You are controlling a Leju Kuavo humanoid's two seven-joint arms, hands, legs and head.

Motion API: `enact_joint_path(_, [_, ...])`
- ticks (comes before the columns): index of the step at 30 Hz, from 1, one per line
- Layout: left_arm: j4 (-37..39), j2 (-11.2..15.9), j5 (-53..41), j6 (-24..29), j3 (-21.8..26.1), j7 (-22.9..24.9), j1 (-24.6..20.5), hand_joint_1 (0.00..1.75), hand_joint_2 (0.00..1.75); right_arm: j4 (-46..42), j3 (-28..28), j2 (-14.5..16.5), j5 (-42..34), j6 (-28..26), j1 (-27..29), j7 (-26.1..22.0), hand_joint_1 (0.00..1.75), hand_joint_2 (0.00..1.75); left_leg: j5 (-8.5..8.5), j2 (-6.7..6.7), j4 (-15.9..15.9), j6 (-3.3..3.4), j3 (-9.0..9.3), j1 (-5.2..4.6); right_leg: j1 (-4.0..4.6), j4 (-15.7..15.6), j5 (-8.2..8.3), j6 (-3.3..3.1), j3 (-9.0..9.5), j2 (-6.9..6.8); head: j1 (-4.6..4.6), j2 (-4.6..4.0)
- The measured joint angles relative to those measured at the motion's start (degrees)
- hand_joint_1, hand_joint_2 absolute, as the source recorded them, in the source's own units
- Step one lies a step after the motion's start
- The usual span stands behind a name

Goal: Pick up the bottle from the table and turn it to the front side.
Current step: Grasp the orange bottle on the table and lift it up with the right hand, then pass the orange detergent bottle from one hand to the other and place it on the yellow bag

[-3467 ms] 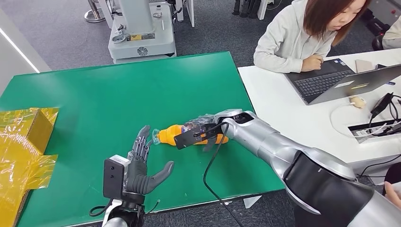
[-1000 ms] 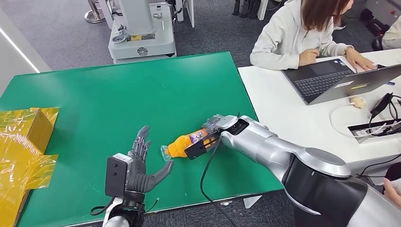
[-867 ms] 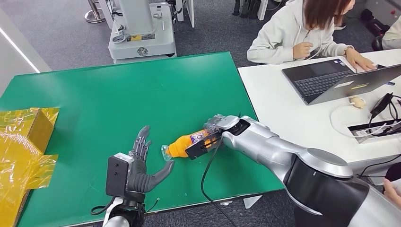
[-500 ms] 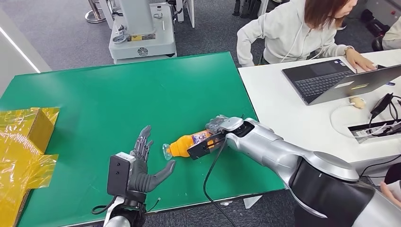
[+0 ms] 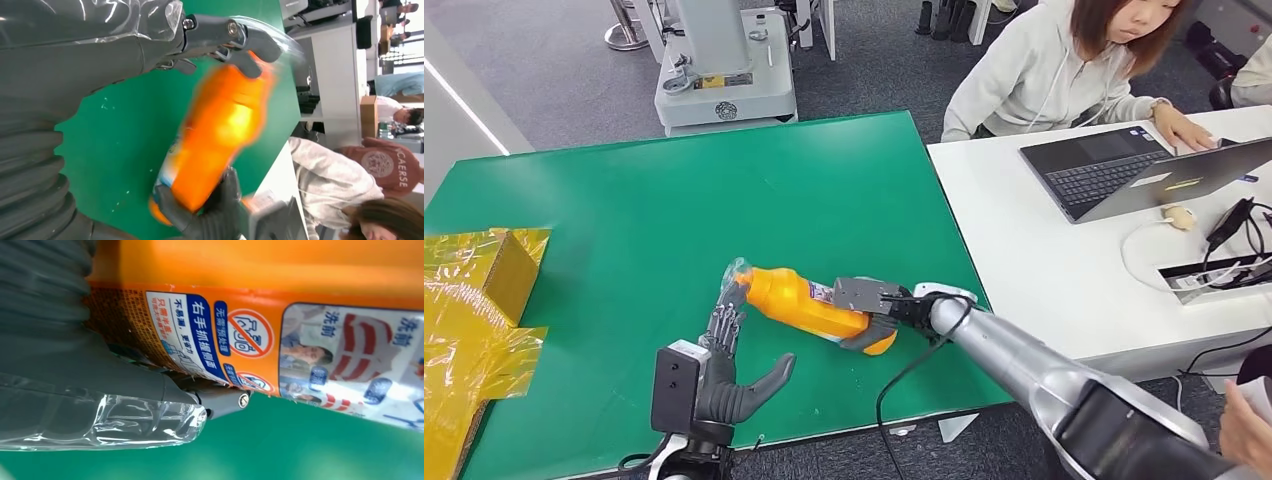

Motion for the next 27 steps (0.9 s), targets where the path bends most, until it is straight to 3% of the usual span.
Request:
enact_joint_path(6, [-1.01, 0.37, -0.65, 1.06, 0.01, -0.8, 1.99, 0.0, 1.75, -8.02, -10.09, -0.01, -11.88, -2.66, 13.48, -1.78, 1.75, 1.75, -0.05, -0.01, -0.02, -0.01, -0.04, 0.0, 0.0, 0.0, -0.06, 0.0, -0.04, -0.03, -0.01, 0.0])
enact_joint_path(12, [-1.29, 0.52, -0.77, 2.25, -0.01, -2.1, 3.48, 0.0, 1.75, -16.37, -15.14, 0.11, -14.31, -6.34, 23.0, -1.56, 1.75, 1.75, -0.06, 0.0, -0.03, 0.0, -0.1, -0.01, -0.01, -0.01, -0.07, 0.01, -0.09, -0.02, -0.01, 0.0])
enact_joint_path(22, [-1.51, 0.72, -0.76, 2.5, -0.01, -2.47, 3.85, 0.0, 1.75, -21.9, -17.99, 0.22, -14.03, -7.95, 28.31, -1.0, 1.75, 1.75, -0.05, 0.0, -0.02, 0.0, -0.11, -0.01, -0.01, 0.0, -0.06, 0.01, -0.1, -0.02, -0.01, 0.0])
enact_joint_path(27, [-1.55, 0.97, 0.64, -0.09, -0.01, -2.09, 2.46, 0.0, 1.75, -23.96, -18.75, 0.26, -11.46, -9.22, 29.27, -1.85, 1.75, 1.75, -0.05, 0.0, -0.02, -0.01, -0.13, -0.01, -0.01, 0.01, -0.06, 0.01, -0.12, -0.03, -0.01, 0.0])
